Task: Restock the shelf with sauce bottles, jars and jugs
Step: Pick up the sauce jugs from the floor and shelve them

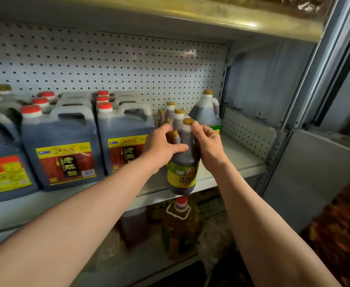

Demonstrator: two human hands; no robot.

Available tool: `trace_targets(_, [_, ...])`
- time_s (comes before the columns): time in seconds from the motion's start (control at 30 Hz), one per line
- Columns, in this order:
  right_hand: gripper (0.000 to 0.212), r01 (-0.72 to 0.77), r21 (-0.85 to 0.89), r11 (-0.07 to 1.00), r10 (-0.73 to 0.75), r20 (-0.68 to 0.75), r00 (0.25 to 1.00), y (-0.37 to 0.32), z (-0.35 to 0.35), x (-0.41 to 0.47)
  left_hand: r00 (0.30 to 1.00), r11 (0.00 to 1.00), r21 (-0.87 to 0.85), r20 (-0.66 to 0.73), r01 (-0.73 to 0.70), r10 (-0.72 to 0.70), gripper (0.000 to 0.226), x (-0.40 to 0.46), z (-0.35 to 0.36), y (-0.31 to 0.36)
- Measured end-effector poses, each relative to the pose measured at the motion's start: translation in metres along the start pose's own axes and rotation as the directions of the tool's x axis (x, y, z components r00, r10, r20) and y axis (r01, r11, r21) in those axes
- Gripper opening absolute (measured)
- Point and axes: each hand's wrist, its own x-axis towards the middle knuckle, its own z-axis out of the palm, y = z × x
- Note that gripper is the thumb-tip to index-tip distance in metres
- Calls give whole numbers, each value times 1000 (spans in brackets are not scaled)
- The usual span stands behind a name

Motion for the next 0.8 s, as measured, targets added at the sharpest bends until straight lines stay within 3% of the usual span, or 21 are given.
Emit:
trace_targets(0.17, [49, 52, -206, 977, -28, 120, 992, 4, -15, -12, 998, 999, 4, 42, -38, 38, 37, 3, -6, -4])
trace_targets(0.27, [81, 15, -222, 975, 37, 229, 973, 19, -39, -31, 996, 999, -1, 73, -52, 52, 36, 4, -7, -5])
trace_targets(0.37, [98, -25, -324, 946, 132, 311, 941, 38, -50, -44, 994, 998, -4, 90, -60, 60, 37, 7, -8, -7])
trace_targets(0.5, [110, -42, -417, 908, 176, 288, 941, 51, -52, -46, 991, 996, 3, 107, -84, 84, 37, 10, -9, -9])
trace_targets(0.67, [94, -85, -483, 871, 227, 242, 943, 50, -50, -33, 988, 993, 34, 113, -109, 104, 38, 20, -11, -11])
trace_targets(0.8, [93, -88, -490, 868, 226, 231, 946, 54, -48, -22, 988, 988, 101, 110, -119, 108, 40, 32, -13, -13])
